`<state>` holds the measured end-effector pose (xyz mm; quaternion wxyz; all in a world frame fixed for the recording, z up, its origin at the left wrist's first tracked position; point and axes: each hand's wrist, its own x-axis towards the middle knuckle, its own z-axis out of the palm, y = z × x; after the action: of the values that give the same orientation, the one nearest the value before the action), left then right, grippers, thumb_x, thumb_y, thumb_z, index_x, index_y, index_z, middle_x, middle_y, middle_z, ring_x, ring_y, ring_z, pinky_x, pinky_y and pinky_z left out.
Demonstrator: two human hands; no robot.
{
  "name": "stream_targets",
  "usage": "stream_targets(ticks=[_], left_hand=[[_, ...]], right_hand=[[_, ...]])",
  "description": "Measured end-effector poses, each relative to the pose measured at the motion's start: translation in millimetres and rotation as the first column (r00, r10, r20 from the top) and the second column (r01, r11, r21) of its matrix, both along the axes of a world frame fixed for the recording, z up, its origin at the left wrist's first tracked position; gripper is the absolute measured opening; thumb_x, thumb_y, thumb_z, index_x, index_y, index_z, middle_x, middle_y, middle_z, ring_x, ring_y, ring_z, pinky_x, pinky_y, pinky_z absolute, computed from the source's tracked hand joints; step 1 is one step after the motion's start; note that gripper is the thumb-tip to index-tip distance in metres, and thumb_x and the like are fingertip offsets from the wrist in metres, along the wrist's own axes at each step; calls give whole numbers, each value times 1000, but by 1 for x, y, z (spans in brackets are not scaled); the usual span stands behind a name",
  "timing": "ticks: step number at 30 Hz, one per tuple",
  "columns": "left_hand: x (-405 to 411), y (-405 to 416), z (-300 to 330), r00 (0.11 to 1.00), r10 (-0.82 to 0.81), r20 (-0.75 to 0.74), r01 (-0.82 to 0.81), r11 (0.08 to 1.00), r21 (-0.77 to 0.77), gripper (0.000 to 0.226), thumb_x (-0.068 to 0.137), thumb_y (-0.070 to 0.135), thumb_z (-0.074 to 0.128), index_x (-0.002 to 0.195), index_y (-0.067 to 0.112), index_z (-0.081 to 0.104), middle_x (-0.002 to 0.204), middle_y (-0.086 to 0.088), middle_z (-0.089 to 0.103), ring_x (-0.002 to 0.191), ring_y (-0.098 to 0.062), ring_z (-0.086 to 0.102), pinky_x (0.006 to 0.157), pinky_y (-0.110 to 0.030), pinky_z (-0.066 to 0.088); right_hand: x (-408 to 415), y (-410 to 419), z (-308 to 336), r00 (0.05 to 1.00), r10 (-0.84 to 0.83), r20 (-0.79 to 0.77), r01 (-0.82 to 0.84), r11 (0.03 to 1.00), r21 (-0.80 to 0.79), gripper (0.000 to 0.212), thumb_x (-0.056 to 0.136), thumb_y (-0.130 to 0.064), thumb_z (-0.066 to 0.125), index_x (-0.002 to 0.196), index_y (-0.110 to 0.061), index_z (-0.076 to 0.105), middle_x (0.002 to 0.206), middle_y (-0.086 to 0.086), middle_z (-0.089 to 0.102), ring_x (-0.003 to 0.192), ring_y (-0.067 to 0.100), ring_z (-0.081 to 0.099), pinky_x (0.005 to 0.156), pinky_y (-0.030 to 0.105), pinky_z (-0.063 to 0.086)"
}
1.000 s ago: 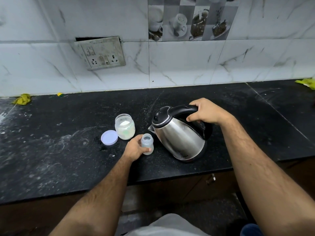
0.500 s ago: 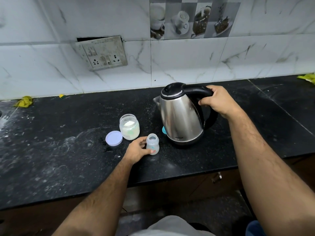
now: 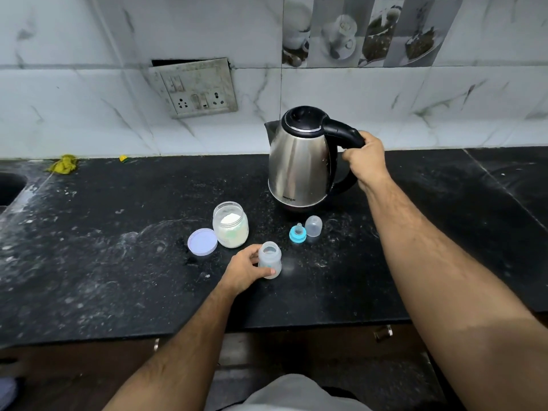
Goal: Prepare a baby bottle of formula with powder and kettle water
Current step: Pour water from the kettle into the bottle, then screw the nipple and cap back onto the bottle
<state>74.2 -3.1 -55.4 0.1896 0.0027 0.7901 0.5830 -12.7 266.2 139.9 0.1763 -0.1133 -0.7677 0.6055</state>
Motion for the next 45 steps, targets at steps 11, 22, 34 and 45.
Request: stream_targets(ticks=[11, 22, 34, 45], left_hand=[[-13, 12, 5, 1000, 0, 0, 0, 999, -40, 60, 60, 17, 84, 115, 31, 65, 112, 11, 74, 110, -7, 67, 106, -39, 48], [-27, 20, 9, 999, -24, 25, 25, 998, -56, 59, 71, -7, 79, 115, 28, 62, 109, 13, 70, 99, 9, 64, 87, -11, 47], [-32, 21, 7, 1000, -22, 20, 23, 998, -58, 61, 70, -6, 79, 111, 36, 61, 113, 14, 69, 106, 4, 64, 93, -15, 47], [-32, 20, 7, 999, -44, 20, 45, 998, -52, 61, 72, -3, 81, 118, 30, 61, 117, 13, 68, 112, 0, 62, 100, -19, 44]], right_hand=[[-77, -6, -48, 987, 122, 104, -124, 992, 15, 41, 73, 16, 57, 80, -25, 61, 66, -6, 54, 44, -3, 47, 47, 15, 37], [-111, 1, -87, 964, 178, 195, -190, 981, 45, 40, 71, 16, 60, 95, -16, 66, 71, -4, 58, 61, 9, 53, 57, 18, 46], [-124, 13, -102, 956, 201, 215, -217, 975, 49, 39, 76, 15, 61, 99, -17, 64, 76, -3, 61, 69, 14, 59, 69, 27, 53], [-103, 22, -112, 961, 46, 274, -137, 936, 324, 71, 72, -9, 73, 137, -17, 45, 133, 9, 53, 122, 25, 53, 105, 42, 46]])
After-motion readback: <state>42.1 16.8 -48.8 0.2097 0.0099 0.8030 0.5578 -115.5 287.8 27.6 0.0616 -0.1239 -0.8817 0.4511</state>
